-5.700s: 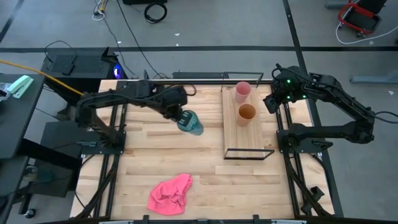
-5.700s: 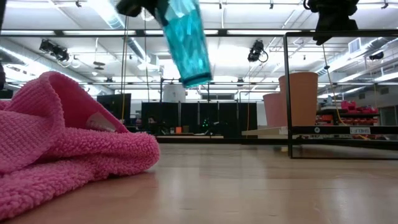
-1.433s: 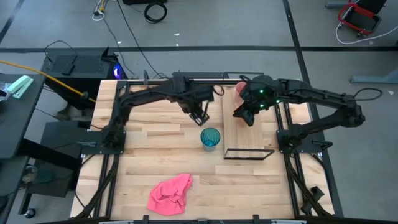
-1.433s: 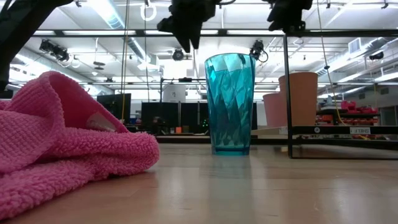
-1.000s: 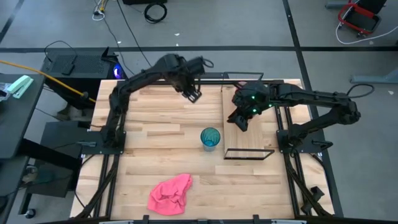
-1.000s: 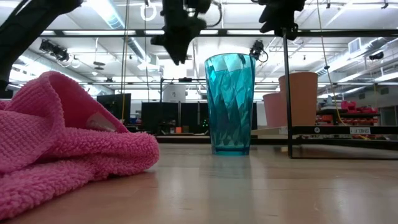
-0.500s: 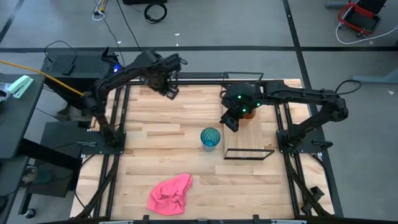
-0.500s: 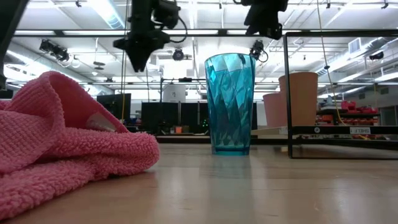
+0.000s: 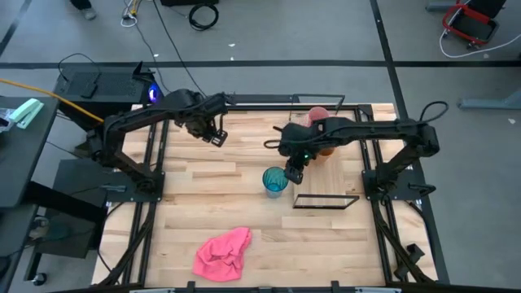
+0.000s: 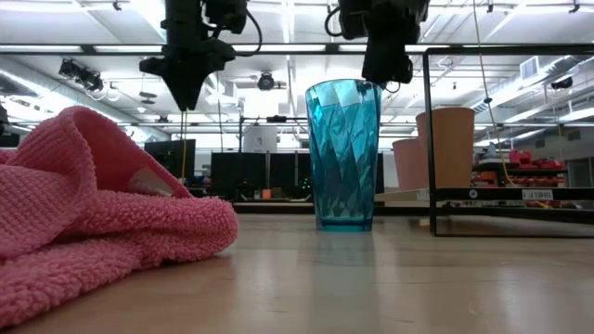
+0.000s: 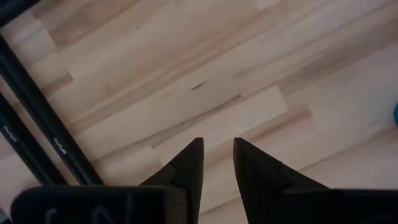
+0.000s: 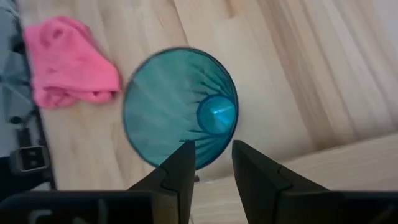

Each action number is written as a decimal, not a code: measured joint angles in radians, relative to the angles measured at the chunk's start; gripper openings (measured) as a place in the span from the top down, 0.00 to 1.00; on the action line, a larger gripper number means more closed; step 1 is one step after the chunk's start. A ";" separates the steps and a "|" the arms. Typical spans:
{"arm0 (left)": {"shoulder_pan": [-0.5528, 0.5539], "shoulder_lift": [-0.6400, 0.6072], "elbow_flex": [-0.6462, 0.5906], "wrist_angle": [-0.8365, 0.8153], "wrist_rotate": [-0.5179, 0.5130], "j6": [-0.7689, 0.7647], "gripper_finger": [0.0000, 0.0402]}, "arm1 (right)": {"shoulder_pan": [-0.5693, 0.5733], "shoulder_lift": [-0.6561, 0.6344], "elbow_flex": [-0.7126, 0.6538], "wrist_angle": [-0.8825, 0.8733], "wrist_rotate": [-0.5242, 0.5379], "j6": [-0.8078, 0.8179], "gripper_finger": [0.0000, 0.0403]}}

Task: Stack small to large cups/mugs on shelf
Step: Put the blue cup on the shelf, then return to Home Position

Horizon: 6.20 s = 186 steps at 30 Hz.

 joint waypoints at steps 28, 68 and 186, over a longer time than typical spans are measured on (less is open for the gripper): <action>-0.039 -0.006 -0.049 0.100 0.009 -0.019 0.80 | 0.007 0.133 0.000 0.008 0.078 0.026 0.78; -0.039 -0.004 -0.049 0.183 0.009 0.005 0.81 | 0.032 0.090 0.548 -0.625 0.267 -0.129 0.98; -0.298 -0.005 0.502 0.222 -0.038 0.291 0.81 | 0.136 -0.962 -0.140 -0.365 0.219 0.430 0.73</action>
